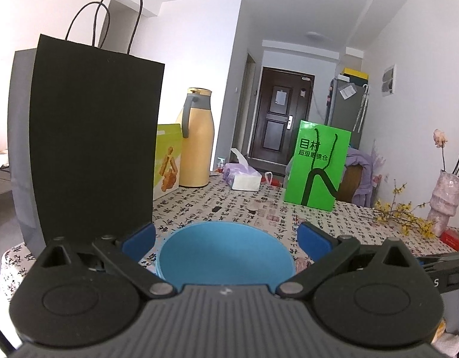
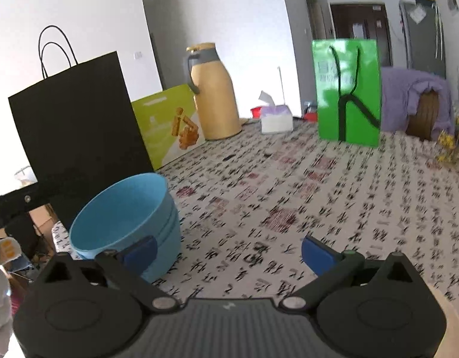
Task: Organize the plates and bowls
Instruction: 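Move the left gripper to the blue bowl stack rim while the right gripper approaches it, then close the left gripper on the bowl stack rim while the right gripper closes on it, then lift the blue bowl stack off the table with both grippers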
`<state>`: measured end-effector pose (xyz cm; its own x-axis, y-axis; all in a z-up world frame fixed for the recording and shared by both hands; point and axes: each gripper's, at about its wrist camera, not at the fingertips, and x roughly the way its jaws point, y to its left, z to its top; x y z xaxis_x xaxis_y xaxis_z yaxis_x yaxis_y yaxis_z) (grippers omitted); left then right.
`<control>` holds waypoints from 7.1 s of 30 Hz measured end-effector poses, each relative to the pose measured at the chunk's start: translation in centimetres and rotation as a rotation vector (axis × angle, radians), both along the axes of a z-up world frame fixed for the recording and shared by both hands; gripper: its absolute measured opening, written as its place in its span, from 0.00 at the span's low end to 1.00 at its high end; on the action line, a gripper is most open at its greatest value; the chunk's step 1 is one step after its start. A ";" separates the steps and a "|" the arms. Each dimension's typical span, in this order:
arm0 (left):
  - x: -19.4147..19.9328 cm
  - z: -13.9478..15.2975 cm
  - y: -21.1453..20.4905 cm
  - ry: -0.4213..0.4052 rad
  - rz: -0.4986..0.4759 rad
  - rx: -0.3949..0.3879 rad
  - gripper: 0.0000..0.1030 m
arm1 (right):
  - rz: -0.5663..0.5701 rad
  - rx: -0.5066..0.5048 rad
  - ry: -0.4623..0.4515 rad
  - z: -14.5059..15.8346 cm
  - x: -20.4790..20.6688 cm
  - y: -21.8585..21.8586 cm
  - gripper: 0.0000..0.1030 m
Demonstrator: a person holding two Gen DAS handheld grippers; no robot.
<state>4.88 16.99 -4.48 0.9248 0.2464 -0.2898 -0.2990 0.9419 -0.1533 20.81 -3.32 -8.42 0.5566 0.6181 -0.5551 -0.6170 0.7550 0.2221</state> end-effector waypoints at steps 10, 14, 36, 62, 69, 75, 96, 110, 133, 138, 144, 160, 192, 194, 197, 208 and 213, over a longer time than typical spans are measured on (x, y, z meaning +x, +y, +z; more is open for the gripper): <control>-0.1 -0.1 3.3 0.003 -0.006 -0.046 1.00 | -0.010 -0.035 -0.032 0.5 -0.4 2.3 1.00; -0.1 -0.3 5.0 0.010 -0.001 -0.094 1.00 | -0.013 -0.038 -0.022 0.6 -0.2 3.2 1.00; 1.7 -1.3 10.9 0.087 0.080 -0.226 1.00 | 0.028 -0.030 0.023 2.5 1.6 9.9 1.00; 6.3 -6.1 11.8 0.268 0.045 -0.421 1.00 | 0.015 -0.105 0.240 -3.0 2.8 13.2 1.00; 7.0 -7.2 12.3 0.309 0.049 -0.489 1.00 | 0.023 -0.083 0.293 -4.1 3.3 13.8 0.97; 7.4 -8.1 12.7 0.319 0.038 -0.564 1.00 | 0.029 -0.051 0.380 -5.2 4.4 13.9 0.88; 8.3 -9.0 12.4 0.336 -0.022 -0.612 0.56 | 0.054 0.059 0.487 -6.6 5.3 13.4 0.68; 8.6 -9.0 11.8 0.339 -0.021 -0.581 0.47 | 0.047 0.101 0.539 -6.9 5.6 12.9 0.66; 8.2 -8.4 11.3 0.328 -0.031 -0.557 0.48 | 0.056 0.115 0.542 -6.5 4.9 12.4 0.66; 7.9 -8.2 11.1 0.325 -0.031 -0.550 0.48 | 0.059 0.118 0.539 -6.3 4.7 12.2 0.66; 7.7 -7.8 10.9 0.317 -0.032 -0.548 0.47 | 0.060 0.130 0.530 -5.8 4.3 11.8 0.65; 6.8 -6.5 9.5 0.298 -0.041 -0.527 0.46 | 0.057 0.161 0.517 -4.5 3.2 10.2 0.65; 5.8 -4.6 6.5 0.258 -0.065 -0.476 0.45 | 0.042 0.209 0.497 -3.0 1.6 6.9 0.65; 5.8 -4.6 6.5 0.259 -0.065 -0.474 0.45 | 0.042 0.211 0.504 -3.1 1.7 6.9 0.65; 5.8 -4.6 6.5 0.260 -0.065 -0.479 0.45 | 0.041 0.212 0.508 -3.1 1.8 6.9 0.65; 5.9 -4.3 6.0 0.260 -0.069 -0.471 0.45 | 0.037 0.222 0.509 -2.8 1.6 6.3 0.65; 5.8 -4.0 5.5 0.258 -0.070 -0.466 0.45 | 0.035 0.230 0.510 -2.6 1.5 5.8 0.65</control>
<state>10.65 22.52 -8.48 0.8185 -0.0225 -0.5741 -0.3210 0.8108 -0.4895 22.27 2.53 -10.98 0.2302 0.7681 -0.5975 -0.4123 0.6331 0.6551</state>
